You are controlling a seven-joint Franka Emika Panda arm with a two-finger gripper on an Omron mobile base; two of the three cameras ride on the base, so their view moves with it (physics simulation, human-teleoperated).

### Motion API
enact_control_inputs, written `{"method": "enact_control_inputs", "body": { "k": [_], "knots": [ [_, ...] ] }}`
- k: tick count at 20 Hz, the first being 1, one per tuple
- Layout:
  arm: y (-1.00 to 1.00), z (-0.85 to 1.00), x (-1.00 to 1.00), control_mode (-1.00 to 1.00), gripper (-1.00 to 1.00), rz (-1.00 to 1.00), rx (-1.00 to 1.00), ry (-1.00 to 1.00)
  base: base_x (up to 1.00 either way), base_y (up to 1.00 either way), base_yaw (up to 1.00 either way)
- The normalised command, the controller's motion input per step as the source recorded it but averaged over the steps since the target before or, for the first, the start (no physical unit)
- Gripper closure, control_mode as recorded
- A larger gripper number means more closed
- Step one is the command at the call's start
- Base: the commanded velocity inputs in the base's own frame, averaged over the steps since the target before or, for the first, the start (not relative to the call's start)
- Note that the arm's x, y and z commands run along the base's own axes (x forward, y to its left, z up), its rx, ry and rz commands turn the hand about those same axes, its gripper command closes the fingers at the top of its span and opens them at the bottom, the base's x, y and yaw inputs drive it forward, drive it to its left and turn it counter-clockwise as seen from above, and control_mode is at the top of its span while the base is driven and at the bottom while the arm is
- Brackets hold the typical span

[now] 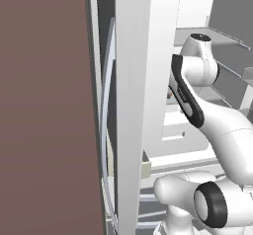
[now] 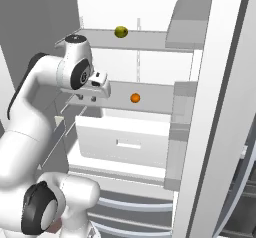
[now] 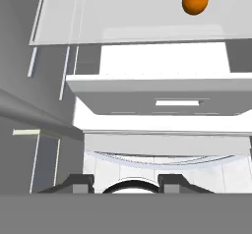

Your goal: Pick the pear and tangerine from the fridge and place them inside the tupperware on the counter.

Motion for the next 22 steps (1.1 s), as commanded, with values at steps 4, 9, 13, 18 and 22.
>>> {"method": "enact_control_inputs", "body": {
  "k": [4,9,13,18,22],
  "knots": [
    [0.0,-0.03,0.03,-1.0,-1.0,0.0,0.0,0.0,0.0,0.0,0.0],
    [-0.31,-0.12,0.0,-1.0,-1.0,0.0,0.0,-0.16,0.0,0.0,0.0],
    [-0.52,-0.08,0.0,-1.0,-1.0,0.0,0.0,-0.14,0.0,0.0,0.0],
    [-0.48,-0.07,0.12,-1.0,-1.0,-0.01,0.0,-0.02,0.0,0.0,0.0],
    [-0.24,-0.18,0.44,-1.0,-1.0,0.03,0.0,0.0,0.0,0.0,0.0]
  ]
}}
